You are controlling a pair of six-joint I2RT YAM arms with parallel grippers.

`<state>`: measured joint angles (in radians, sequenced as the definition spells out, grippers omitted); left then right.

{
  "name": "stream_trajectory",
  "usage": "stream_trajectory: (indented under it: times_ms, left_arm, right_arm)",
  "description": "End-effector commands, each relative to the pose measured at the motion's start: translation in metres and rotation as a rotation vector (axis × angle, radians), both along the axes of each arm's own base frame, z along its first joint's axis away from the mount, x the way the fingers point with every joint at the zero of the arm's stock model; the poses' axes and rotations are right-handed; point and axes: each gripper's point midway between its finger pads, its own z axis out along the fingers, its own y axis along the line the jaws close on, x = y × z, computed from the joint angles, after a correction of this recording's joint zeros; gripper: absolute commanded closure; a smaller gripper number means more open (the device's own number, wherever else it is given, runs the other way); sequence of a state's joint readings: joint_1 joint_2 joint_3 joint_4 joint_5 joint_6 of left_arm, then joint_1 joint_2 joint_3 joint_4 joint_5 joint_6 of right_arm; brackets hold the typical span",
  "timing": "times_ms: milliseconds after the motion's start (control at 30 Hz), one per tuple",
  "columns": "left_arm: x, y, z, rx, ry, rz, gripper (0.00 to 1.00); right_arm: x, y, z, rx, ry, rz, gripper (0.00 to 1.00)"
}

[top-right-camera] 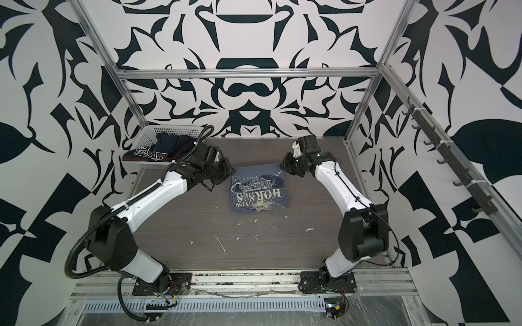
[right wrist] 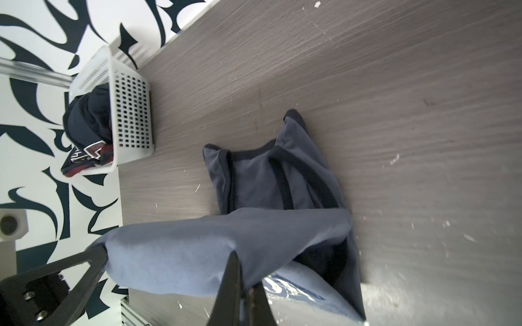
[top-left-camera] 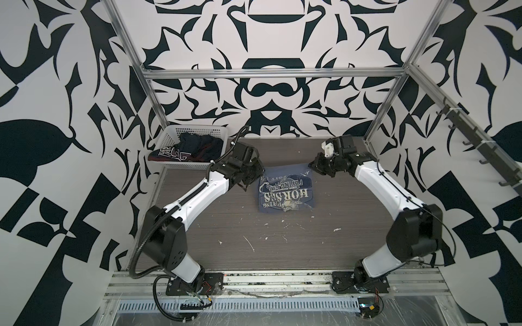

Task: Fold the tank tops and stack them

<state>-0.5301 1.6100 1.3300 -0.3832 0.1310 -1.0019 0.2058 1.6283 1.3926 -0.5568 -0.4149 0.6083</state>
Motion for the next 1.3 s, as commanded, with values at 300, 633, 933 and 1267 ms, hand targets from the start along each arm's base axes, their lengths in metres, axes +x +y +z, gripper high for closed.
stream_trajectory:
  times_ms: [300, 633, 933, 1267]
  left_arm:
    - [0.103, 0.003, -0.059, -0.069, 0.103, 0.038, 0.63]
    - [0.132, 0.051, -0.054, 0.159, 0.015, 0.093, 0.27]
    - [0.111, 0.007, -0.102, 0.257, 0.058, -0.059, 0.31]
    - [0.148, 0.012, -0.15, 0.362, 0.103, -0.014, 0.48]
  right_arm:
    - [0.11, 0.001, -0.024, 0.037, -0.065, -0.003, 0.83]
    - [0.12, -0.019, -0.041, -0.141, -0.042, 0.019, 0.38]
    - [0.098, -0.004, -0.085, -0.184, 0.011, 0.072, 0.41]
    - [0.128, -0.001, -0.129, -0.209, 0.058, 0.074, 0.55]
